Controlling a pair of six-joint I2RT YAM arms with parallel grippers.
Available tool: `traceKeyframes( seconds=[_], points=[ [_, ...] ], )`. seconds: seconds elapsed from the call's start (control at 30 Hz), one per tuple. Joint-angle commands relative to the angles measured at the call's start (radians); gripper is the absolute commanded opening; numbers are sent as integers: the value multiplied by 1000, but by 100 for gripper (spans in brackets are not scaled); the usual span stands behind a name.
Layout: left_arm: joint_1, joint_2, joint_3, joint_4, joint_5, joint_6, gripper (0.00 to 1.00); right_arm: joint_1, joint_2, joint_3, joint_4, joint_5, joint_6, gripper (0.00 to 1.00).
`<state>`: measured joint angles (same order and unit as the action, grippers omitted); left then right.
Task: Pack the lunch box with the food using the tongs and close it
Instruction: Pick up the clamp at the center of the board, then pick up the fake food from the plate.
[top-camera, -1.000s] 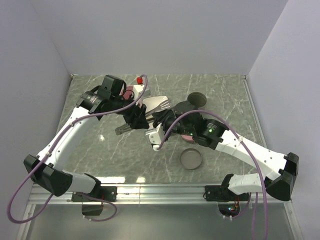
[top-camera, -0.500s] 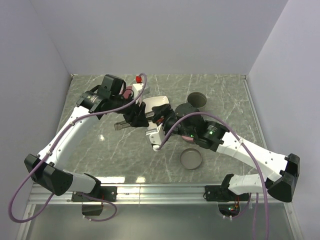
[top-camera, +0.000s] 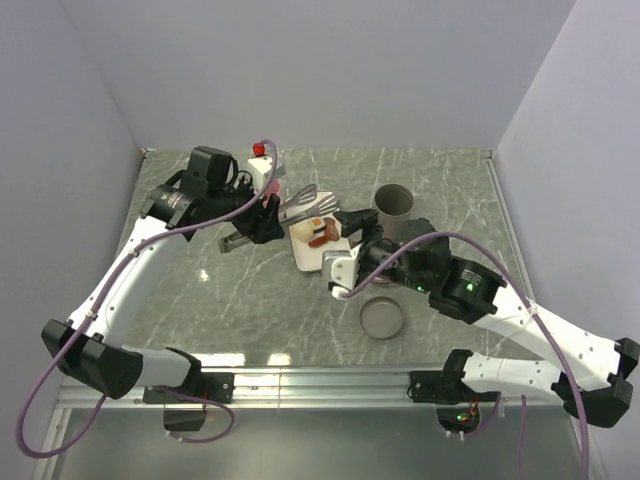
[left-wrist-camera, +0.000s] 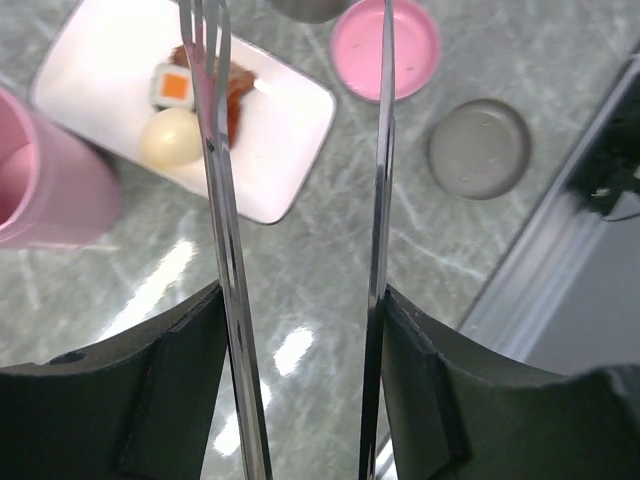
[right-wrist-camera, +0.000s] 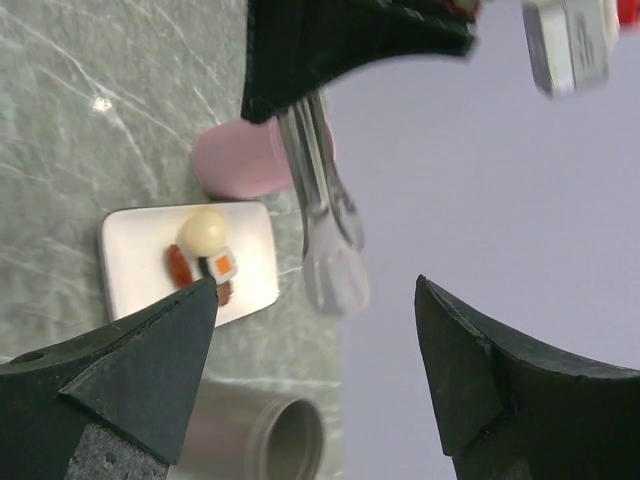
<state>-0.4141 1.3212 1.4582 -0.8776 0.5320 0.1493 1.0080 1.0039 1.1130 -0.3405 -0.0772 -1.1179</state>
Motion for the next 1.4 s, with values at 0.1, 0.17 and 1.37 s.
traceKeyframes(
  seconds=[0.1,0.17,1.37],
  points=[
    [-31,-17,60,-33,-176,110,63,-77,-68,42,-116,67,381,87],
    [-46,-11,60,-31,-246,136,63,-175,-62,68,-155,28,449,87],
    [-134,415,307,-319,-529,631,62,-667,-83,94,-241,-277,722,91]
  ],
)
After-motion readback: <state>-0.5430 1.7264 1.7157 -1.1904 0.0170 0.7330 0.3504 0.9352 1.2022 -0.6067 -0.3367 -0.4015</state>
